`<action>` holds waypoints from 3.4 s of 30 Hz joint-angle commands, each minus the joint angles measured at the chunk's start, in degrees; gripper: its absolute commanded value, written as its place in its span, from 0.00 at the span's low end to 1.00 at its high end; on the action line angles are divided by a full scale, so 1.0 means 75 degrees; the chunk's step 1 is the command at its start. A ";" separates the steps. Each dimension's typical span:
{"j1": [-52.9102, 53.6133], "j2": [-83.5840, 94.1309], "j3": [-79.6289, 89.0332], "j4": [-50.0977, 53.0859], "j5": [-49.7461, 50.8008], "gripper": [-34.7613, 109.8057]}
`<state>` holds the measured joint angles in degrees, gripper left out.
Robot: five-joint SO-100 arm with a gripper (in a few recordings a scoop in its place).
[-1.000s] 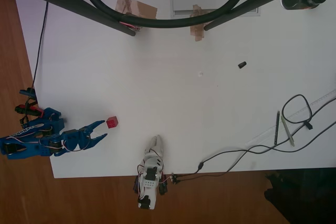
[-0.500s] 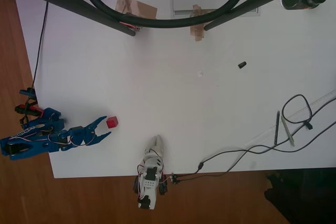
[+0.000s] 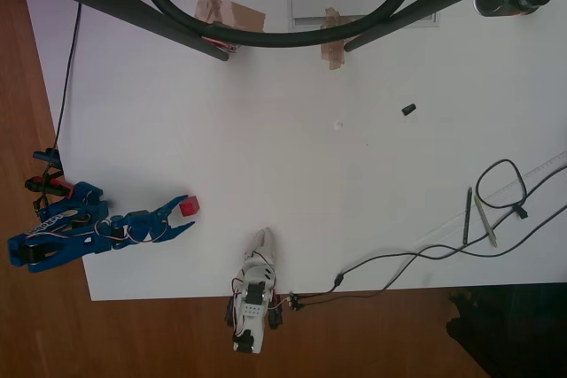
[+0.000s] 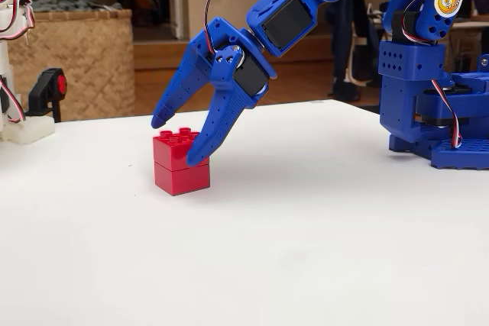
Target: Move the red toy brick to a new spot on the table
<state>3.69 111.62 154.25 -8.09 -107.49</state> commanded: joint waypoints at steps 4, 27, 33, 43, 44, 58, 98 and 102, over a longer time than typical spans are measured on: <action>-0.0082 -0.0047 0.0234 -0.0844 0.0187 0.44; 0.3703 -0.0012 -0.4301 0.3727 0.1945 0.24; 0.6328 -0.0281 -0.5039 0.5062 0.2027 0.24; 0.9656 -0.0691 -0.4324 0.5121 0.0867 0.24; 0.9879 -0.0797 -0.4230 0.5039 0.0809 0.24; 1.1379 -0.1699 -0.3797 0.4547 0.0492 0.25; 0.1969 0.5754 -0.2555 0.9797 0.1102 0.27; 0.0539 0.7277 -0.0410 0.9785 0.1723 0.24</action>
<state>13.80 158.73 143.96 65.39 -97.03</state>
